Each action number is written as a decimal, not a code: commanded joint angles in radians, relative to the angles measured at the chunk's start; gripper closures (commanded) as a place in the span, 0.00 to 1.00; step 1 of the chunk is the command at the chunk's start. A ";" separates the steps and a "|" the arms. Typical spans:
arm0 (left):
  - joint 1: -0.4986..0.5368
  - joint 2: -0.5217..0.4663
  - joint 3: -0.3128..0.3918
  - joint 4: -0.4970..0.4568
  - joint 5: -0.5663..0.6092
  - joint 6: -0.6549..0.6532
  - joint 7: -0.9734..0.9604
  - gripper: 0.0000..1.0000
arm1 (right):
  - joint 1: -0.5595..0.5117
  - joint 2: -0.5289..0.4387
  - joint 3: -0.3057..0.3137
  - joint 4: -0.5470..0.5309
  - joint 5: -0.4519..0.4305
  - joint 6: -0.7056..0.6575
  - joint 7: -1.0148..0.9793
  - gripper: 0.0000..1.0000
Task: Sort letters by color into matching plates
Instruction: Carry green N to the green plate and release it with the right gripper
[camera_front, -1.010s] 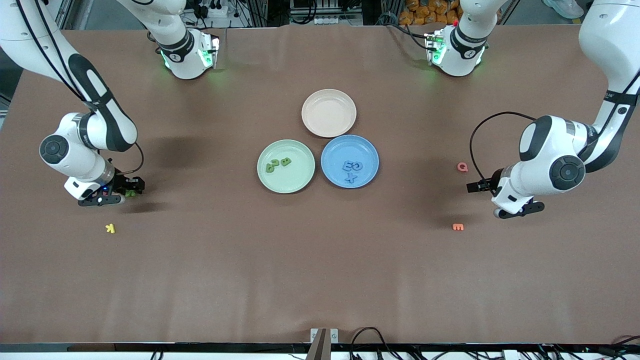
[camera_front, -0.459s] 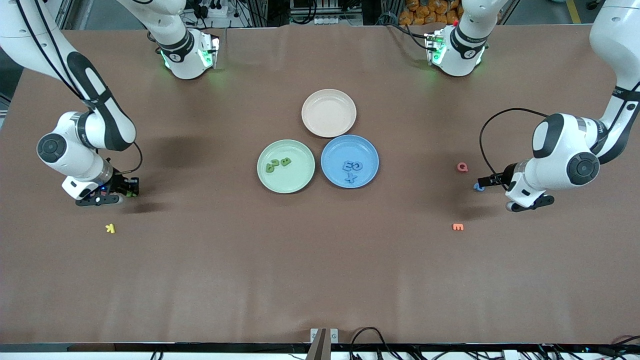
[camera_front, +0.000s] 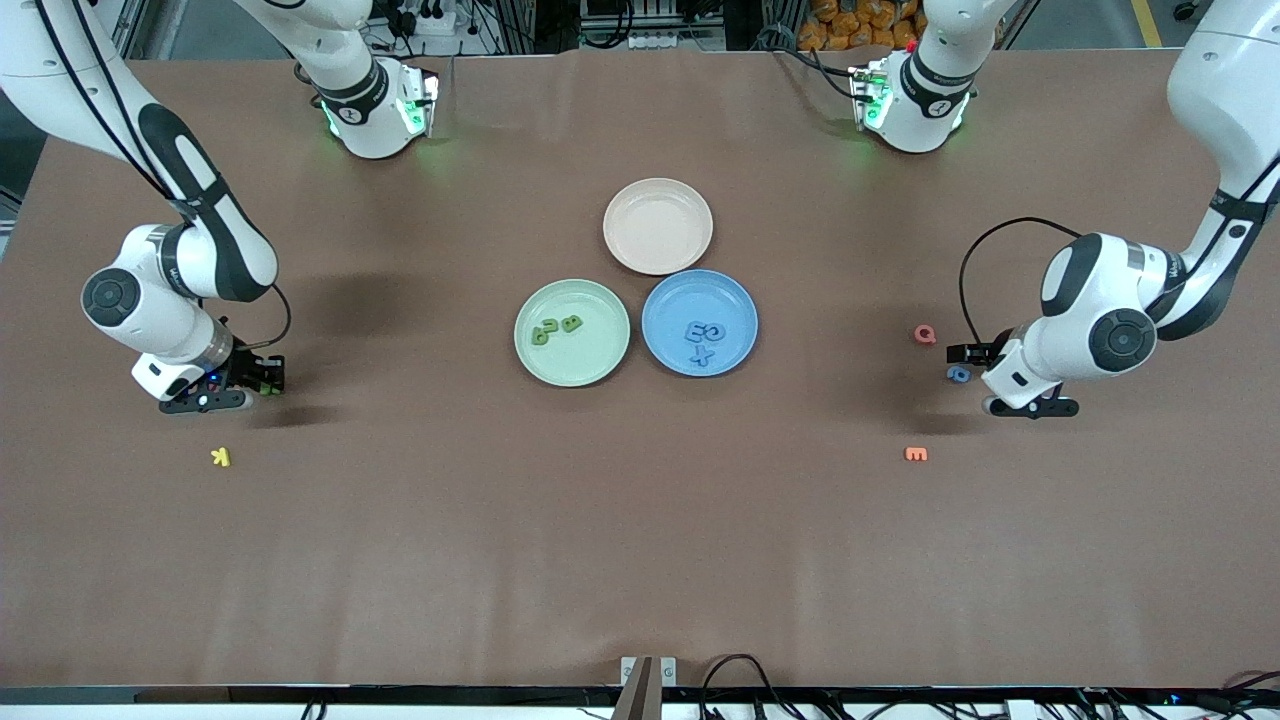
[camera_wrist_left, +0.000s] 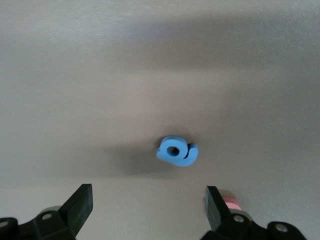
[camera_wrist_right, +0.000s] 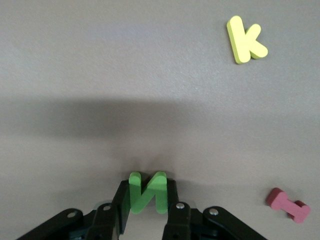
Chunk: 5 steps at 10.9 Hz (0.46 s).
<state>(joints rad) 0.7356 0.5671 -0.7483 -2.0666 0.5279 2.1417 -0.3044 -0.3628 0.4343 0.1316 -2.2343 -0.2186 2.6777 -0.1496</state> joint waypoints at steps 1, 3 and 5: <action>-0.021 0.039 -0.010 0.000 0.076 0.026 0.042 0.00 | 0.065 -0.045 0.022 -0.007 0.001 -0.036 0.183 0.83; -0.033 0.043 -0.010 0.009 0.099 0.026 0.048 0.00 | 0.138 -0.054 0.017 -0.007 0.071 -0.053 0.244 0.83; -0.041 0.062 -0.010 0.022 0.107 0.026 0.093 0.00 | 0.218 -0.074 0.007 -0.004 0.207 -0.085 0.254 0.83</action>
<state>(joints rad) 0.6977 0.6076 -0.7530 -2.0632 0.6053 2.1632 -0.2618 -0.2138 0.4033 0.1509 -2.2317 -0.1315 2.6374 0.0793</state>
